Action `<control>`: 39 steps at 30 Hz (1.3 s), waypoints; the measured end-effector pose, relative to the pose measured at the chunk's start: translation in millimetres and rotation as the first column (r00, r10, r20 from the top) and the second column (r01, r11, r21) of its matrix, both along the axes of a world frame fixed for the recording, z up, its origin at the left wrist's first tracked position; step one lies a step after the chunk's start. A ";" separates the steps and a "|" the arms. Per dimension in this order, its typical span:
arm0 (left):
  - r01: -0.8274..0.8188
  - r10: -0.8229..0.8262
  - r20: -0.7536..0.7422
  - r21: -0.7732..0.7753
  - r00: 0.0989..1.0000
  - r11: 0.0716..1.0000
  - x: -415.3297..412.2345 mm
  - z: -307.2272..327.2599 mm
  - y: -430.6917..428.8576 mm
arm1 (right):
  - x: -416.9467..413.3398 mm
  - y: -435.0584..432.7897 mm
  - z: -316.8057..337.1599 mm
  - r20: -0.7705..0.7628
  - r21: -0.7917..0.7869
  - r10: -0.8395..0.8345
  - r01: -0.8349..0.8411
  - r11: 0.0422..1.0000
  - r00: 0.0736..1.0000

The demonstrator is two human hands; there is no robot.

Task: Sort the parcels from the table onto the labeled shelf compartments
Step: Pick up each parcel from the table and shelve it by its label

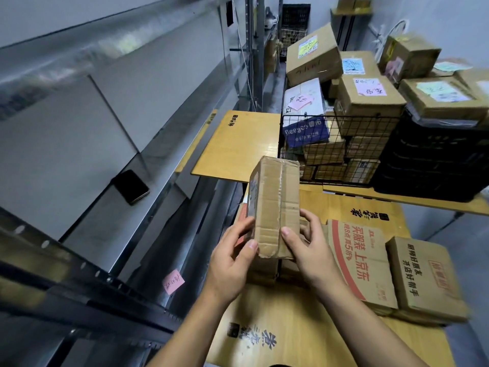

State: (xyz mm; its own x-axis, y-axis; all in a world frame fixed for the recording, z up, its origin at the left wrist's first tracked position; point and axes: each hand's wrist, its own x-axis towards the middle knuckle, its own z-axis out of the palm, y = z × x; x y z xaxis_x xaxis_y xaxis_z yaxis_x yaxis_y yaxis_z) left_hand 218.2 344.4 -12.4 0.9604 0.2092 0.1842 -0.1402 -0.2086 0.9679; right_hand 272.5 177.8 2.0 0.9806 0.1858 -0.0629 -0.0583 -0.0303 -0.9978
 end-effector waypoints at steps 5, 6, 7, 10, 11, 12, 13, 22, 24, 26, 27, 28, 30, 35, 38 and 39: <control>-0.229 0.230 -0.024 0.033 0.973 0.973 4.3 -9.4 10.7 | 6.5 -7.6 -10.7 -0.207 0.329 -0.016 0.085 0.940 0.978; -0.238 0.239 -0.027 0.050 0.971 0.970 4.0 -12.0 12.4 | 6.1 -9.7 -12.0 -0.223 0.362 0.009 0.075 0.929 0.975; -0.231 0.233 -0.040 0.043 0.972 0.972 3.6 -14.5 13.2 | 5.2 -11.9 -12.7 -0.228 0.381 0.038 0.053 0.923 0.973; -0.194 0.197 -0.048 0.061 0.979 0.979 -3.5 -16.1 9.1 | -0.8 -16.3 -12.1 -0.218 0.408 0.121 -0.022 0.913 0.968; -0.199 0.203 -0.037 0.086 0.978 0.976 -6.5 -14.2 6.7 | -2.3 -17.4 -13.4 -0.211 0.413 0.138 -0.039 0.910 0.968; -0.210 0.214 -0.028 0.106 0.976 0.972 -9.6 -11.9 4.1 | -3.9 -18.6 -15.0 -0.203 0.406 0.148 -0.054 0.912 0.968; -0.225 0.229 -0.020 0.123 0.973 0.967 -13.0 -10.3 1.8 | -5.7 -20.1 -16.1 -0.191 0.385 0.149 -0.065 0.921 0.970; -0.382 0.398 -0.029 0.224 0.917 0.897 -67.9 -14.0 -19.7 | -30.5 -42.5 -21.3 0.136 -0.118 0.196 -0.181 0.976 0.971; -0.429 0.450 -0.023 0.260 0.893 0.865 -84.5 -16.2 -25.5 | -35.8 -43.9 -20.0 0.067 -0.125 0.267 -0.258 0.958 0.961; -0.476 0.499 -0.023 0.269 0.866 0.837 -101.9 -20.0 -33.0 | -42.4 -43.5 -21.8 0.035 -0.118 0.339 -0.333 0.936 0.940; -0.498 0.523 -0.030 0.268 0.852 0.825 -110.7 -22.1 -37.3 | -46.7 -41.6 -22.1 0.030 -0.111 0.365 -0.360 0.926 0.930; -0.518 0.547 -0.040 0.271 0.836 0.811 -119.6 -24.6 -41.8 | -51.4 -38.9 -23.2 0.027 -0.108 0.389 -0.385 0.917 0.921; -0.562 0.602 -0.066 0.288 0.796 0.775 -137.7 -29.0 -48.9 | -63.0 -32.0 -26.6 0.024 -0.115 0.444 -0.439 0.891 0.896; -0.678 0.733 -0.079 0.324 0.676 0.660 -192.0 -34.5 -55.1 | -97.9 -10.1 -34.5 -0.028 -0.054 0.599 -0.600 0.798 0.800; -0.738 0.808 -0.066 0.369 0.585 0.565 -230.8 -33.6 -56.2 | -121.5 7.8 -36.3 -0.019 -0.053 0.696 -0.696 0.716 0.718; -0.757 0.831 -0.062 0.379 0.553 0.532 -244.6 -32.2 -56.6 | -130.9 14.2 -36.7 -0.018 -0.056 0.724 -0.724 0.688 0.689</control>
